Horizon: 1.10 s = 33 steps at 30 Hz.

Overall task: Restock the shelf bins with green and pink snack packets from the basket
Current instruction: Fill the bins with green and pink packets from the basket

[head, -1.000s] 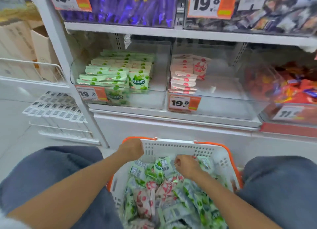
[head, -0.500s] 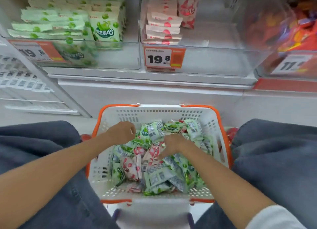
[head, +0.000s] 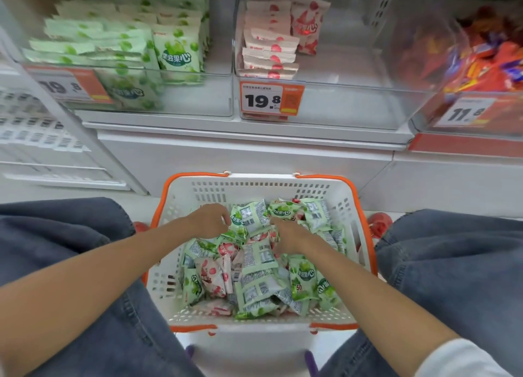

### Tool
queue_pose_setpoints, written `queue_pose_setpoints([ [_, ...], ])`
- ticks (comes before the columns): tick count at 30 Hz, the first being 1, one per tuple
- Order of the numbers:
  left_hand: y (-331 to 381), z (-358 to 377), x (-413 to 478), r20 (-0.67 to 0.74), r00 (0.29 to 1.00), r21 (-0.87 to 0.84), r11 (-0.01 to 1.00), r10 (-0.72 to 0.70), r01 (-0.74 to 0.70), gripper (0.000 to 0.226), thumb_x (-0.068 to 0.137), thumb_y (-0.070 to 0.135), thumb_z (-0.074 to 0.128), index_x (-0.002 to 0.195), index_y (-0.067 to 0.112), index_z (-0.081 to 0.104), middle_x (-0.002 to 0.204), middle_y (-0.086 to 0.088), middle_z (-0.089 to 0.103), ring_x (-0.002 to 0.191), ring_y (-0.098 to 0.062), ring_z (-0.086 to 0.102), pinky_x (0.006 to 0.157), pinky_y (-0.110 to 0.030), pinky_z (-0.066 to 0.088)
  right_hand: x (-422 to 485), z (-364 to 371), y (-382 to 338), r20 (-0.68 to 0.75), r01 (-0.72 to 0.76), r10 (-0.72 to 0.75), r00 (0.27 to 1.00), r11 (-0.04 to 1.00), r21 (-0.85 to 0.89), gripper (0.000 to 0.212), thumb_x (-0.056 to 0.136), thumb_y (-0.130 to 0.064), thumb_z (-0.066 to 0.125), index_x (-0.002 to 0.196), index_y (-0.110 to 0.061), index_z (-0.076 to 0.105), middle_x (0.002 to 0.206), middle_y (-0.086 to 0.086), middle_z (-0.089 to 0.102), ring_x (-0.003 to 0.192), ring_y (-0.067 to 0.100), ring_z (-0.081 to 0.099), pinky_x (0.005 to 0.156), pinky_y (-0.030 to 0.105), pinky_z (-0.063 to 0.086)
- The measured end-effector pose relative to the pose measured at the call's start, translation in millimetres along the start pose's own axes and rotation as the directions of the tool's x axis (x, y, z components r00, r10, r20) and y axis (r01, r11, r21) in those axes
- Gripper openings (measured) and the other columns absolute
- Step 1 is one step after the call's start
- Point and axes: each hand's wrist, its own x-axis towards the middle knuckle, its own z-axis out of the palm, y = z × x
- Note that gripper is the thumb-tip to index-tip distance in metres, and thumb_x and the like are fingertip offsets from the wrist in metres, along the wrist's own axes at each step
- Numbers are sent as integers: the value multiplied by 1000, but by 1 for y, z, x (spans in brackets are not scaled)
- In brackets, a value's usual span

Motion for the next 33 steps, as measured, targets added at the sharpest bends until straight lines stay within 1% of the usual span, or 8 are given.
queue_pose_setpoints([
  [2,1,0,0,9,1000,-9,1000,-15,15,22,96,13,54,116,12,62,133,-9,55,126,-26,50,102,-32,40,-3,5,2,-47,11,-8,999,998,59,89,85,2,63,155,-22,13,93,6,61,85,22,60,60,27,47],
  [5,3,-5,2,-58,997,-113,992,-59,52,41,99,25,51,137,9,48,137,-9,52,119,-24,53,96,-29,41,-4,-21,-8,-112,50,-1,994,897,438,100,87,6,60,155,-32,-3,140,16,50,75,15,63,52,23,46],
  [9,17,-20,0,-155,977,-594,804,-144,25,70,94,61,44,139,7,45,132,-8,55,111,-25,60,98,-42,50,-14,-69,-39,-166,202,-116,979,617,761,63,81,6,70,136,-11,47,126,11,63,99,19,68,88,39,57],
  [12,20,-32,-1,-291,942,-761,637,-170,-121,93,69,83,57,107,-2,62,102,-11,67,95,-40,66,90,-55,54,-28,-88,-61,-193,260,-181,964,505,823,43,84,6,68,122,-11,58,108,3,70,93,14,70,75,23,58],
  [16,34,-52,-11,-352,909,-862,455,-222,-222,43,95,39,60,115,2,58,105,-19,69,88,-28,67,83,-45,57,-40,-103,-72,-274,304,-140,951,567,766,40,83,3,70,119,-9,58,104,-1,67,83,1,64,59,8,50],
  [20,43,-77,-31,-490,869,-696,633,-73,-339,19,98,24,55,114,16,62,96,3,63,85,-11,60,67,-20,50,-57,-132,-95,-387,365,-210,898,846,387,51,78,-4,72,126,-17,60,111,0,64,79,11,66,59,17,51],
  [25,32,-112,-53,-614,780,-665,610,-119,-431,34,101,17,49,73,2,61,75,-13,58,74,-20,56,73,-43,56,-74,-170,-138,-544,477,-201,815,765,432,32,75,-7,80,101,-16,65,101,10,71,90,27,70,77,42,59],
  [33,0,-215,-68,-972,227,6,979,54,-205,39,103,29,29,71,16,46,69,-1,47,72,-29,48,64,-43,41,-87,-261,-224,-818,566,-388,425,819,-94,16,82,-17,71,97,-16,66,85,-6,62,76,12,56,61,26,37],
])
